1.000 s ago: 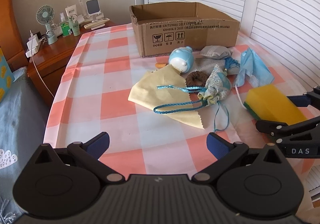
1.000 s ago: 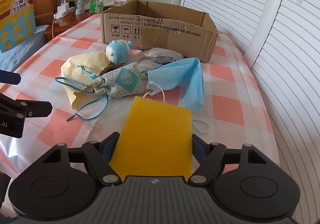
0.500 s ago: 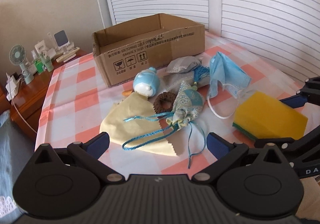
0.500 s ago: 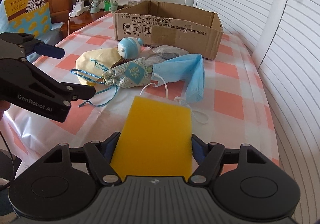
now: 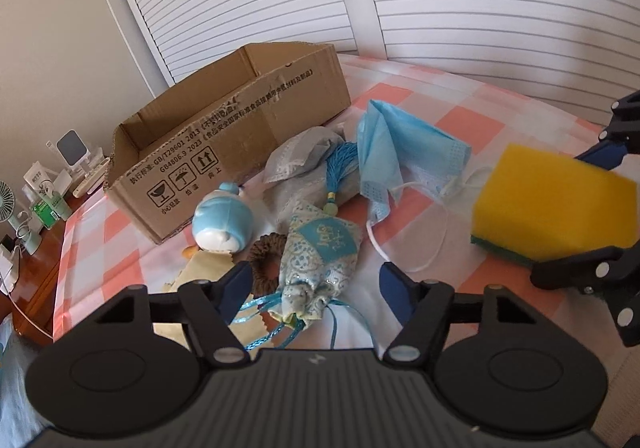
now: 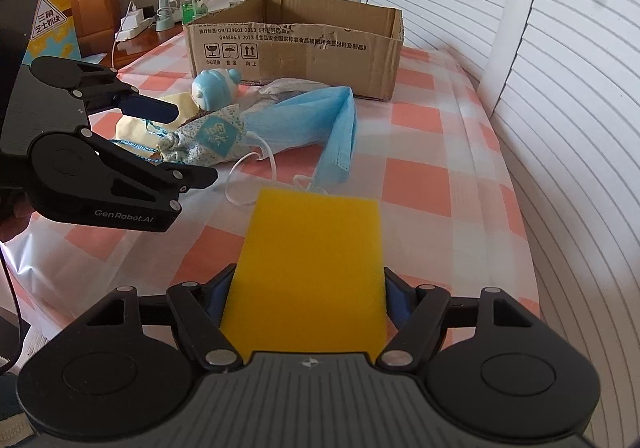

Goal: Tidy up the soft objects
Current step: 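Grasp the blue patterned sachet with the left tool while the right tool holds the sponge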

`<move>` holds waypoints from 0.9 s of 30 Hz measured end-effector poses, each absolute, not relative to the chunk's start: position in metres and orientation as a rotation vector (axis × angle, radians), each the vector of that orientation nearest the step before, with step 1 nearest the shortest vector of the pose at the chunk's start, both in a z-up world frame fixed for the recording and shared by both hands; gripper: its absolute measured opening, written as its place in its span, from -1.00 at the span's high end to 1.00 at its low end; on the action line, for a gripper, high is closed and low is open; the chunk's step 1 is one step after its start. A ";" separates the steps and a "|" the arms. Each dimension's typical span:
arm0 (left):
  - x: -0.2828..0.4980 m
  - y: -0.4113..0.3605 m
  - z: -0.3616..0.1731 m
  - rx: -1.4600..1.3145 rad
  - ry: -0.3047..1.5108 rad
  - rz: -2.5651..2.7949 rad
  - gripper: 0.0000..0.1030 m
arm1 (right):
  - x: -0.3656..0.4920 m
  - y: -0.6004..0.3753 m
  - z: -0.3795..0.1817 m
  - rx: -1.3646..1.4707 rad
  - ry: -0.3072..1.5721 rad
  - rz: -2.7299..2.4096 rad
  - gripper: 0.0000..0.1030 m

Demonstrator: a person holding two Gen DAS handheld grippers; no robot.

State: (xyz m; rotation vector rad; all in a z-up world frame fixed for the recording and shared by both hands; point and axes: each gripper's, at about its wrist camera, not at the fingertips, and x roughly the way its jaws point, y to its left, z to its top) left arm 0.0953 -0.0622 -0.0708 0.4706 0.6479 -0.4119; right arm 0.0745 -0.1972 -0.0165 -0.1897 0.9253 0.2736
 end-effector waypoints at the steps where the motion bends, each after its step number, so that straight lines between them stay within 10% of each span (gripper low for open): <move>1: 0.097 -0.064 -0.073 0.476 0.653 -0.413 -0.18 | 0.075 -0.198 -0.018 -0.185 0.930 0.278 -0.51; 9: 0.107 -0.070 -0.077 0.477 0.661 -0.429 -0.14 | 0.079 -0.199 -0.028 -0.167 0.953 0.281 -1.00; 19: 0.110 -0.073 -0.076 0.477 0.667 -0.453 0.29 | 0.079 -0.196 -0.031 -0.159 0.929 0.263 -1.00; 27: 0.097 -0.054 -0.061 0.388 0.712 -0.509 0.23 | 0.079 -0.196 -0.031 -0.158 0.918 0.254 -1.00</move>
